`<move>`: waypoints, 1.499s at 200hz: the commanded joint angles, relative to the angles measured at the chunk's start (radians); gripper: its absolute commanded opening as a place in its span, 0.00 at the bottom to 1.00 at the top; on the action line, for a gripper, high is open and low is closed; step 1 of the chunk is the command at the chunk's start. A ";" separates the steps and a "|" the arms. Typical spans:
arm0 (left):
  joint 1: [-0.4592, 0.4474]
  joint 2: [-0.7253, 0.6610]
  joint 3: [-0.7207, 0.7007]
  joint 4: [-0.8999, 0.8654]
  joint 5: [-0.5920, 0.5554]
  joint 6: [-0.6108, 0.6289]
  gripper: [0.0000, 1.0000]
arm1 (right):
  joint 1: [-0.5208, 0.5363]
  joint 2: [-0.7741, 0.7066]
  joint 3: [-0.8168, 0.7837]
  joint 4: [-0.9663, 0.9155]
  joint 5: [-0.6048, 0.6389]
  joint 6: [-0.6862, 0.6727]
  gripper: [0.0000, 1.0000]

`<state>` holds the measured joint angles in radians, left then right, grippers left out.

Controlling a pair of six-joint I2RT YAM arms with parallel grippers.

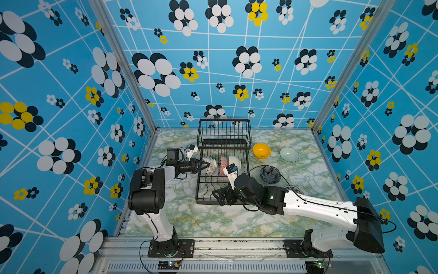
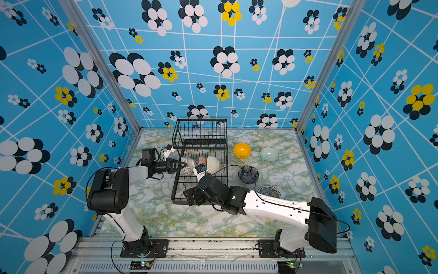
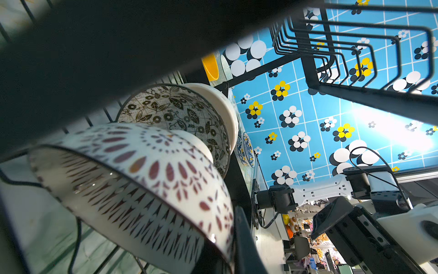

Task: Load bowls into a dish rack
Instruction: Place the bowl in the dish rack.

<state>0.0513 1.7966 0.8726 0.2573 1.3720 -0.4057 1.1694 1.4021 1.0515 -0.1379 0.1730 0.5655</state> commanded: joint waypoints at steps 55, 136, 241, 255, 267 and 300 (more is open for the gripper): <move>0.001 0.024 0.019 -0.061 -0.082 0.014 0.17 | 0.009 -0.009 -0.014 0.013 0.000 0.008 0.99; -0.003 -0.001 0.015 -0.085 -0.104 0.024 0.20 | 0.008 -0.018 -0.020 0.014 -0.001 0.007 0.98; 0.018 -0.119 -0.014 -0.189 -0.259 0.056 0.22 | 0.007 -0.015 -0.020 0.010 0.000 -0.004 0.99; 0.021 -0.128 -0.009 -0.225 -0.287 0.065 0.22 | 0.008 -0.026 -0.030 0.012 0.008 0.000 0.99; 0.024 -0.134 -0.012 -0.235 -0.295 0.067 0.22 | 0.008 -0.036 -0.040 0.011 0.014 0.001 0.99; 0.029 -0.151 -0.012 -0.271 -0.329 0.072 0.22 | 0.006 -0.062 -0.056 -0.010 0.034 0.001 0.99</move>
<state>0.0681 1.6844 0.8719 0.0406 1.0801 -0.3618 1.1694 1.3777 1.0149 -0.1398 0.1780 0.5648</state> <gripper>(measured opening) 0.217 0.986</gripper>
